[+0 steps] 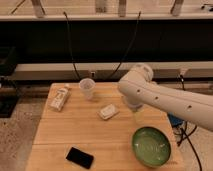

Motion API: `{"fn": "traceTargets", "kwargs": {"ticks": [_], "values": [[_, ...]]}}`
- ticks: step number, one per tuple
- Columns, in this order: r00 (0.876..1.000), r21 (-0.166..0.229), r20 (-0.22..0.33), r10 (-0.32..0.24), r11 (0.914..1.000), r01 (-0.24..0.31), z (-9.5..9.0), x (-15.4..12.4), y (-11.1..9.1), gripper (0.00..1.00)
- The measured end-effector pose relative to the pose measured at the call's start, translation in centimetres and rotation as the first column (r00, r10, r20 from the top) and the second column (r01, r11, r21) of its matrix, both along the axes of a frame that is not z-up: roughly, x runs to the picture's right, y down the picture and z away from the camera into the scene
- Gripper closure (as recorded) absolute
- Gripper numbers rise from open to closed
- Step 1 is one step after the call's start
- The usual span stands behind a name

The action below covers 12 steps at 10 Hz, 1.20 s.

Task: Move the arm in a circular motion

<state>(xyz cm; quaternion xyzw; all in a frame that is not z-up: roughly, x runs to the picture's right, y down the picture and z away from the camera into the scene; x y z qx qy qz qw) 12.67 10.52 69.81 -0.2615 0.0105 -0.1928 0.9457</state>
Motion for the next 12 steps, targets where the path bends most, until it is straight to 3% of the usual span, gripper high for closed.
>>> {"fn": "traceTargets", "kwargs": {"ticks": [4,8,12], "values": [[0.998,-0.008,0.03,-0.06,0.9981,0.06,0.8,-1.6,-0.5,0.2],[0.997,-0.016,0.045,-0.07,0.9974,0.071,1.4,0.0,-1.0,0.2],[0.991,-0.022,0.072,-0.113,0.9931,0.115,2.5,-0.5,-1.9,0.2]]}}
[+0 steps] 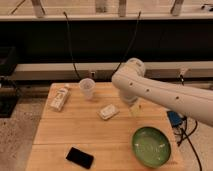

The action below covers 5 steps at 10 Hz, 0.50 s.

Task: Move the arm in a circular motion

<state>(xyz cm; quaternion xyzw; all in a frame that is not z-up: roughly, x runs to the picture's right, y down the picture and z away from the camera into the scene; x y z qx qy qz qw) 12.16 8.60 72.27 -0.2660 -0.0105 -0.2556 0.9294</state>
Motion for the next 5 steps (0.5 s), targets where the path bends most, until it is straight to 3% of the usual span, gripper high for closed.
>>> {"fn": "traceTargets", "kwargs": {"ticks": [5], "values": [[0.998,-0.009,0.03,-0.051,0.9986,0.052,0.71,0.25,-0.65,0.2]]}}
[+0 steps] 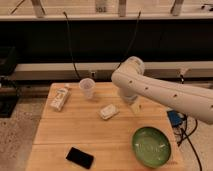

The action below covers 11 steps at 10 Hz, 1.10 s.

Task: Move the arm in a circular motion

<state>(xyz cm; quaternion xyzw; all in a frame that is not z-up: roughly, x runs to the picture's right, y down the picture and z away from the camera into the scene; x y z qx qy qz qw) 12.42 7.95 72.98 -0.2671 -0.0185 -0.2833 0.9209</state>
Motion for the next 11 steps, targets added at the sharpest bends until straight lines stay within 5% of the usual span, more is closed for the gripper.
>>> {"fn": "traceTargets", "kwargs": {"ticks": [11], "values": [[0.993,-0.013,0.057,-0.108,0.994,0.109,1.0,1.3,-0.8,0.2]]}}
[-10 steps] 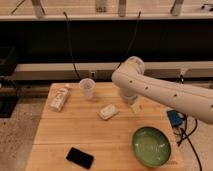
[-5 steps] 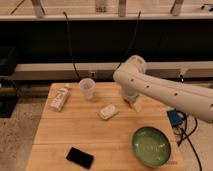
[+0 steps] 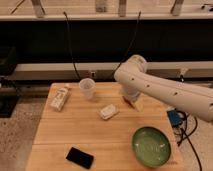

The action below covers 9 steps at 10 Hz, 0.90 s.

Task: Move the arm in a circular motion

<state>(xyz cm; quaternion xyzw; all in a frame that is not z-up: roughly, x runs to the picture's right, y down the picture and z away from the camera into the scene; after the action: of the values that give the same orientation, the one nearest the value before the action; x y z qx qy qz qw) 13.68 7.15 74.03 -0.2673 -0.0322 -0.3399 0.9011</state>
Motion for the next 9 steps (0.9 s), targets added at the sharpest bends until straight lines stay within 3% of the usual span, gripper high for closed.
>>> {"fn": "traceTargets", "kwargs": {"ticks": [9], "values": [[0.998,-0.005,0.036,-0.059,0.9982,0.059,0.63,0.69,0.07,0.2]]}}
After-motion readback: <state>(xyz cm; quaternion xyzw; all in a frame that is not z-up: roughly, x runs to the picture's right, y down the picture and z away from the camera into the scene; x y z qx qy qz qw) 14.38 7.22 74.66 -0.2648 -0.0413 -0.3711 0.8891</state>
